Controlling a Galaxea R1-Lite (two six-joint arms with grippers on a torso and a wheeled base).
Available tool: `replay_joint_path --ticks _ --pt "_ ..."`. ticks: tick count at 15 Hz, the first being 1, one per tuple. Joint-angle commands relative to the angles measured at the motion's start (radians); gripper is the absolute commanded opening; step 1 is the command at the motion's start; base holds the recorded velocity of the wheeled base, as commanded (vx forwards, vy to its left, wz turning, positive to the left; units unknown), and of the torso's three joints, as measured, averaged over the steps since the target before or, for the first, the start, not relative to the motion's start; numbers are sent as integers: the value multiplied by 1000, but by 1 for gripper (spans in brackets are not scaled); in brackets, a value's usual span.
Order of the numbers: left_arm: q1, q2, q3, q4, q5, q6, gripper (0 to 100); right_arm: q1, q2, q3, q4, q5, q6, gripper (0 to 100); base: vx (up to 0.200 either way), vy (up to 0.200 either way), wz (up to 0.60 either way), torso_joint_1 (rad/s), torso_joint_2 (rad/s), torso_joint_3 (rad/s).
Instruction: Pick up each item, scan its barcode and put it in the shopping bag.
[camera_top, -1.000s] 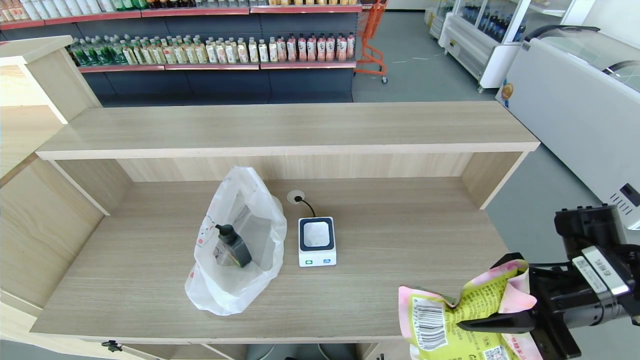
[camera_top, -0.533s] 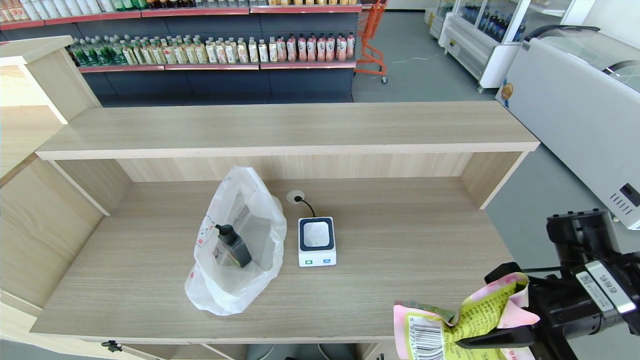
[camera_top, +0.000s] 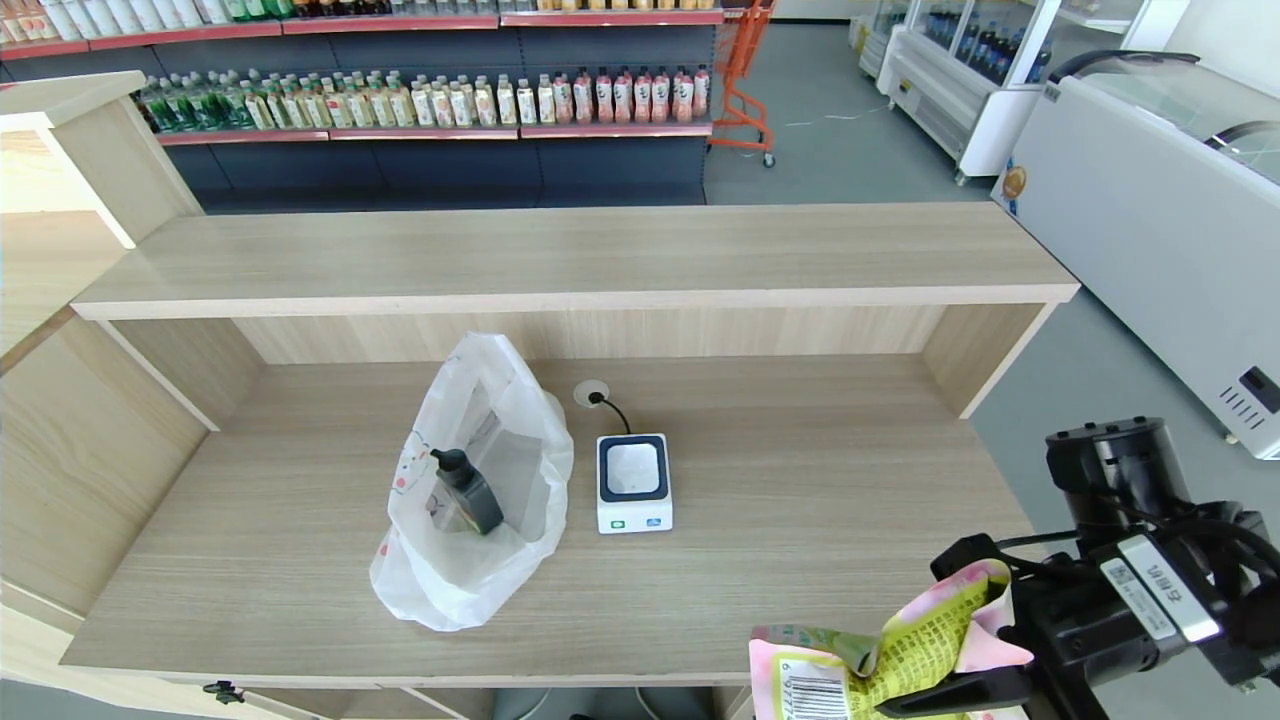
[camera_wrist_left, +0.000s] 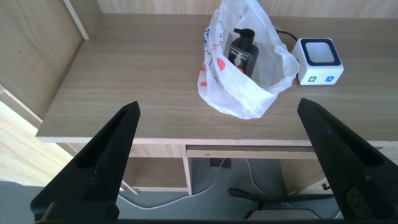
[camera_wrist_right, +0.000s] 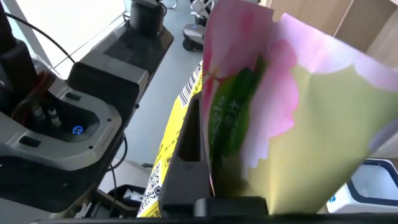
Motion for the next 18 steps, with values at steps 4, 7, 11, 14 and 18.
replay_joint_path --ticks 4,7,11,14,18 --pt "0 0 0 -1 0 -1 100 24 47 3 1 -16 -65 0 0 0 0 0 0 0" --pt "0 0 0 0 0 -1 100 24 48 -1 1 -18 -81 0 0 0 0 0 0 0" --pt "0 0 0 -1 0 -1 100 24 48 -20 2 -18 -74 0 0 0 0 0 0 0" --pt "0 0 0 0 0 -1 100 24 55 -38 4 -18 -70 0 0 0 0 0 0 0" --pt "0 0 0 0 0 -1 100 24 68 -124 2 -32 4 0 0 0 0 0 0 0"
